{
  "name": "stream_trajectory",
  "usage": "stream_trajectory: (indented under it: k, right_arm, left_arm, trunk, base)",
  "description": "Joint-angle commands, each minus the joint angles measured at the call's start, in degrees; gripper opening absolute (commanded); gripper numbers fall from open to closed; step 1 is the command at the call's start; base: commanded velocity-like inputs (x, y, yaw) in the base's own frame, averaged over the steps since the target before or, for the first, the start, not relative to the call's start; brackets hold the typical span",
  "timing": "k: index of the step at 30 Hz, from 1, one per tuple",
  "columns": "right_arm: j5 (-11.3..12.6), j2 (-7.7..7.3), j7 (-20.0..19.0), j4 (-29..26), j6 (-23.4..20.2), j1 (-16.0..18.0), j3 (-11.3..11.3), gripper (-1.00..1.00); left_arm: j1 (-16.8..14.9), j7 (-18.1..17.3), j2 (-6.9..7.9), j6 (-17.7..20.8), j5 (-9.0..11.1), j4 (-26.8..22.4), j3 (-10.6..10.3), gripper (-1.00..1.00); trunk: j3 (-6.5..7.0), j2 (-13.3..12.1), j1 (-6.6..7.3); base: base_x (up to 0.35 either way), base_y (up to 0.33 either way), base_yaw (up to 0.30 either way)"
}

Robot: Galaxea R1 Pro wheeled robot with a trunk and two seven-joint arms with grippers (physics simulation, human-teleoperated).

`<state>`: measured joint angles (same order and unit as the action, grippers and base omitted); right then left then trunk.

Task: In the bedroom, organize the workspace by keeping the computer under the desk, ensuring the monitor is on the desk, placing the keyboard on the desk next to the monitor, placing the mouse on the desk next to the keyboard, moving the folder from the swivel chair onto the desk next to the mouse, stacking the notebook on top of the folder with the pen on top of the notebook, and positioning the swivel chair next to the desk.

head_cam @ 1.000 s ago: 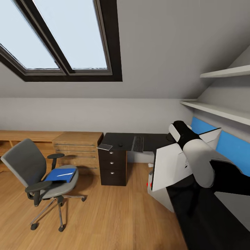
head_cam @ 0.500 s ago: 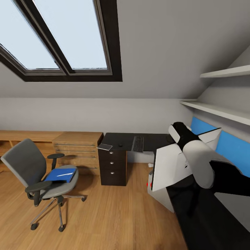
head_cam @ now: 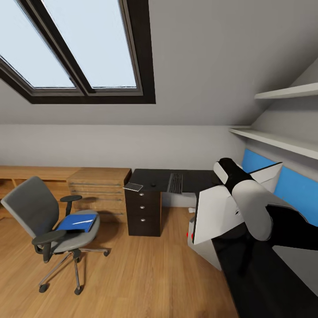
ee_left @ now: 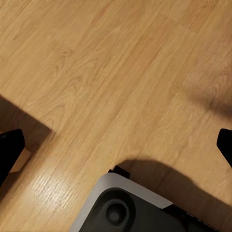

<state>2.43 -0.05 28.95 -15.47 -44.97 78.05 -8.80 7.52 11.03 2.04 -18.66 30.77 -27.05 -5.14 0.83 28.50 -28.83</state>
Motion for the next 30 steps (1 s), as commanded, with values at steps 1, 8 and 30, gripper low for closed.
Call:
stream_trajectory:
  k: [1,8,30]
  right_arm:
    - [0.23,-0.01,0.31,-0.03,-0.21,-0.01,-0.07,1.0]
    - [0.21,-0.03,0.31,0.0,-0.21,-0.09,-0.07,1.0]
    - [0.08,-0.04,0.39,-0.04,-0.19,-0.18,-0.07,1.0]
  left_arm:
    - [0.04,0.46,0.07,-0.15,0.35,-0.11,-0.49,1.0]
    - [0.04,0.47,0.07,-0.15,0.35,-0.11,-0.49,1.0]
    - [0.04,0.47,0.07,-0.15,0.35,-0.11,-0.49,1.0]
  trunk:
    - [-0.01,0.02,-0.02]
    - [-0.01,0.02,-0.02]
    - [-0.01,0.02,-0.02]
  base:
    - [0.0,0.0,0.0]
    - [-0.106,0.0,0.0]
    - [-0.086,0.0,0.0]
